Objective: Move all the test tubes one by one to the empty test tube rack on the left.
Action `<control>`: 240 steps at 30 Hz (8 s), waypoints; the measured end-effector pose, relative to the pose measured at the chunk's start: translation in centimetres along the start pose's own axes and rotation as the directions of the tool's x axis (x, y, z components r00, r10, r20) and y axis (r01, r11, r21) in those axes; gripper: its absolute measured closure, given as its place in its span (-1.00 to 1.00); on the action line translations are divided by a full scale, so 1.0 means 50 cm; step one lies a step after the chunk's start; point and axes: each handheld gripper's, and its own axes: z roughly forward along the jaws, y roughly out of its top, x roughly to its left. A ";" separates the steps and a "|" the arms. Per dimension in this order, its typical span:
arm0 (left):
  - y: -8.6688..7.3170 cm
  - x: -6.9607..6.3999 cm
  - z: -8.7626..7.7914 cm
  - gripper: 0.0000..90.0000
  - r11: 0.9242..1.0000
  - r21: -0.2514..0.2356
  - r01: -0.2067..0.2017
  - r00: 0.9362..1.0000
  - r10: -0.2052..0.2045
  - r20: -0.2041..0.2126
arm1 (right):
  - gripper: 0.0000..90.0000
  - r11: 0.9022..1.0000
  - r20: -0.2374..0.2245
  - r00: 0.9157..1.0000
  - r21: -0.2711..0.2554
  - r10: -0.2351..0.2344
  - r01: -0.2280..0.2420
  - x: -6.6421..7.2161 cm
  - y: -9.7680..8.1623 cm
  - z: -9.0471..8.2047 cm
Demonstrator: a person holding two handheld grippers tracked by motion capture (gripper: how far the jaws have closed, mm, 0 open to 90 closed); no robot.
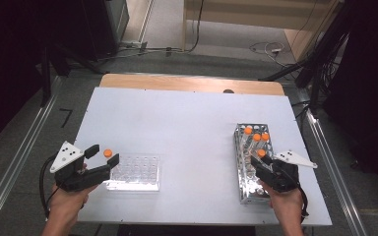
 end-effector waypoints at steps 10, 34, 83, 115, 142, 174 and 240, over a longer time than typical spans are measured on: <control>-0.002 -0.001 0.001 -0.43 1.000 0.003 -0.002 1.000 0.002 0.001 | 0.53 0.999 0.048 0.999 0.034 0.000 -0.001 0.006 -0.005 0.019; -0.002 -0.005 -0.004 -0.47 1.000 -0.007 -0.004 1.000 0.004 0.018 | 0.61 0.998 0.076 0.997 -0.060 -0.009 0.014 0.011 0.029 -0.028; 0.056 -0.214 0.077 -0.54 0.984 -0.004 -0.180 0.961 0.177 0.213 | 0.61 0.977 -0.181 0.960 -0.058 -0.211 0.204 0.207 0.061 0.002; 0.054 -0.301 0.129 0.10 0.965 -0.003 -0.261 0.914 0.248 0.322 | 0.61 0.947 -0.315 0.896 -0.031 -0.314 0.321 0.317 0.035 0.044; 0.055 -0.304 0.130 0.57 0.965 -0.004 -0.261 0.908 0.246 0.340 | 0.52 0.948 -0.355 0.882 -0.039 -0.310 0.317 0.320 0.035 0.042; 0.101 -0.136 0.017 0.56 0.987 -0.085 -0.136 0.981 0.146 0.129 | -0.51 0.956 -0.339 0.899 -0.006 -0.277 0.293 0.288 0.030 0.030; 0.031 -0.070 0.021 -0.40 0.995 0.000 -0.097 0.995 0.097 0.039 | -0.49 0.977 -0.266 0.940 -0.034 -0.213 0.212 0.219 0.050 0.003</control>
